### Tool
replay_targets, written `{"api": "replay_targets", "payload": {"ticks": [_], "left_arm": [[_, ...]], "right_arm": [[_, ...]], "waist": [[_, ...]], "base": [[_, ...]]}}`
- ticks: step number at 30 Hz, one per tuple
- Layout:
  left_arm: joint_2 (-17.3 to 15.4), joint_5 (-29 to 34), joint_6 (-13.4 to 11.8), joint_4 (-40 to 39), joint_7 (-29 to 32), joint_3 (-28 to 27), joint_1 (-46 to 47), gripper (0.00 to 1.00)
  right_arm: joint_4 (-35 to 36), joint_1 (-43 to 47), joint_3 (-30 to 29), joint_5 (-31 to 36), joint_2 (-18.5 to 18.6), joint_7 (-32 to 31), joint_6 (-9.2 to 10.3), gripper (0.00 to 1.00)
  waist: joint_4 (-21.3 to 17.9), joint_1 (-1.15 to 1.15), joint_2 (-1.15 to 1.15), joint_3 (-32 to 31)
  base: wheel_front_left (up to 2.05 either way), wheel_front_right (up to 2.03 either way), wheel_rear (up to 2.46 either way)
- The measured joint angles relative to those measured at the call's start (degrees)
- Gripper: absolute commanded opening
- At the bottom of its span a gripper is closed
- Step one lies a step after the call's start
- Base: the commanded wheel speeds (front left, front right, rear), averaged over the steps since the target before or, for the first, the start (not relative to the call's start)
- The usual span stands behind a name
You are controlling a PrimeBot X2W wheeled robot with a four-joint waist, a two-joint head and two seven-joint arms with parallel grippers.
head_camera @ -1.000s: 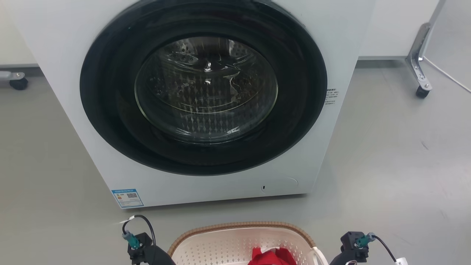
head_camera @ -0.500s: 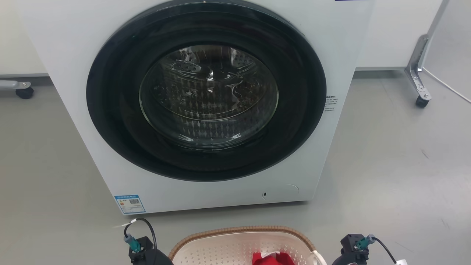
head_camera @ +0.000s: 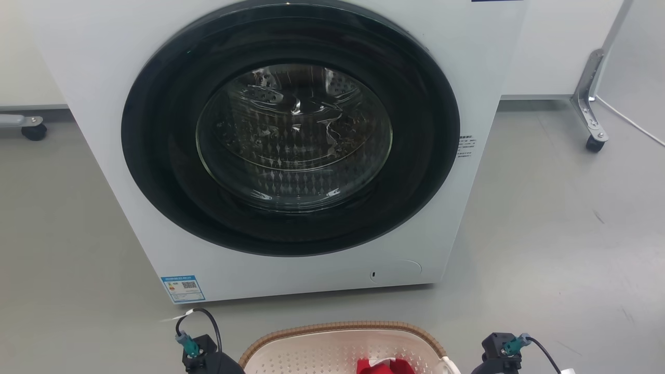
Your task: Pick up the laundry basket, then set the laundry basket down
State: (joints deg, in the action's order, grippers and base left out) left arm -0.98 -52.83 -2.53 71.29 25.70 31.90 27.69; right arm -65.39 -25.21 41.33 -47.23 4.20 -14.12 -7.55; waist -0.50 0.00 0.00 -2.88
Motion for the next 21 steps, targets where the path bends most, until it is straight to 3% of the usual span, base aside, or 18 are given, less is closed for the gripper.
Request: {"api": "replay_targets", "payload": {"ticks": [21], "left_arm": [[-0.1,-0.2,-0.1,-0.1,-1.1,1.4,0.0,0.0]], "right_arm": [[0.3,-0.1,1.4,-2.6,0.3,0.1,0.03,0.0]], "waist": [[0.0,0.0,0.0,1.3]], "base": [[0.0,0.0,0.0]]}}
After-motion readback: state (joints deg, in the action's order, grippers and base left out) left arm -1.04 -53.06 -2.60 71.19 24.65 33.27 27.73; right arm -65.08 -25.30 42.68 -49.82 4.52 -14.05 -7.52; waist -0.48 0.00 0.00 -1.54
